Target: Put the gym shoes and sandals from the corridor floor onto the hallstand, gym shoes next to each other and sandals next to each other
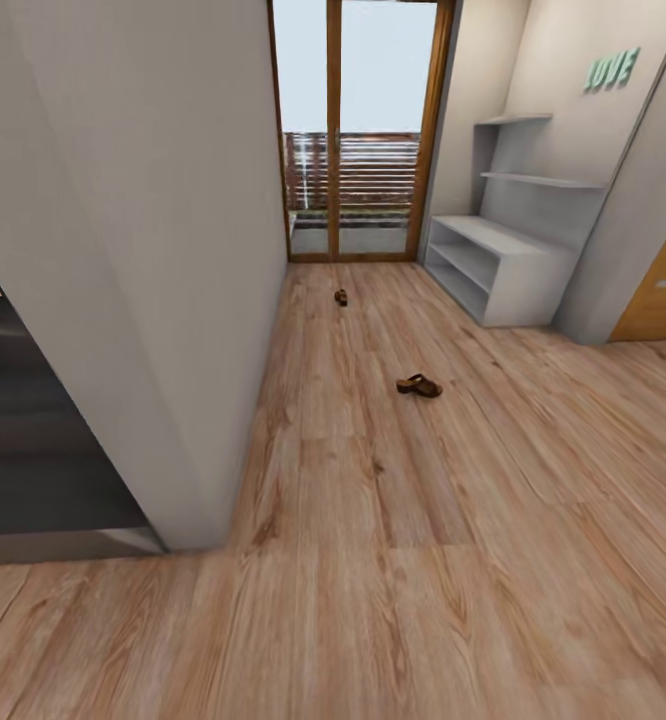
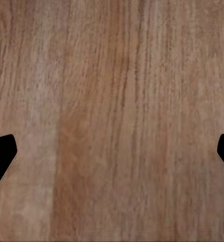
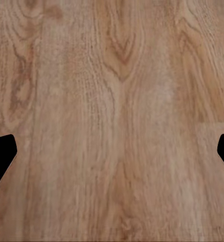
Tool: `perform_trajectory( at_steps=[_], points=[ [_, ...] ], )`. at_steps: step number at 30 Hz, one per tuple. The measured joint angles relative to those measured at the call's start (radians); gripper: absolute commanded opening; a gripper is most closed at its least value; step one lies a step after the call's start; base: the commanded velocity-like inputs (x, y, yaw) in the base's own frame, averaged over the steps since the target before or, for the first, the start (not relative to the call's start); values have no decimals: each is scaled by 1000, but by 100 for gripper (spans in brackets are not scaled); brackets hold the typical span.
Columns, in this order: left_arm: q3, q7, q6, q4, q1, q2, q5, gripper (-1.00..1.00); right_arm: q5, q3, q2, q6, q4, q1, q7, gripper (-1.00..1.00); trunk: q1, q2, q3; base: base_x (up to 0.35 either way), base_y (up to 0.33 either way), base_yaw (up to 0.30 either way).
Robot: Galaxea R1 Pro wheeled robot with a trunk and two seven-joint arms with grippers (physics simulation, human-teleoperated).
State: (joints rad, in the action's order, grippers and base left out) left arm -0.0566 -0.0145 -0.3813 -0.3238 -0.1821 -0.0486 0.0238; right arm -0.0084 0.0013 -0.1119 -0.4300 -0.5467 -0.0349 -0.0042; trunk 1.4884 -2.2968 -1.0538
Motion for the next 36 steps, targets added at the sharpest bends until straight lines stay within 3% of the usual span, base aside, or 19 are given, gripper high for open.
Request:
perform_trajectory(
  at_steps=[21,36],
  points=[
    [0,0,-1,0,0,0,0,100,0,0,0,0,0,0,0,100,0,0,0,337,0,-8],
    [0,0,0,0,0,-1,0,100,0,0,0,0,0,0,0,100,0,0,4,338,0,-172]
  ],
)
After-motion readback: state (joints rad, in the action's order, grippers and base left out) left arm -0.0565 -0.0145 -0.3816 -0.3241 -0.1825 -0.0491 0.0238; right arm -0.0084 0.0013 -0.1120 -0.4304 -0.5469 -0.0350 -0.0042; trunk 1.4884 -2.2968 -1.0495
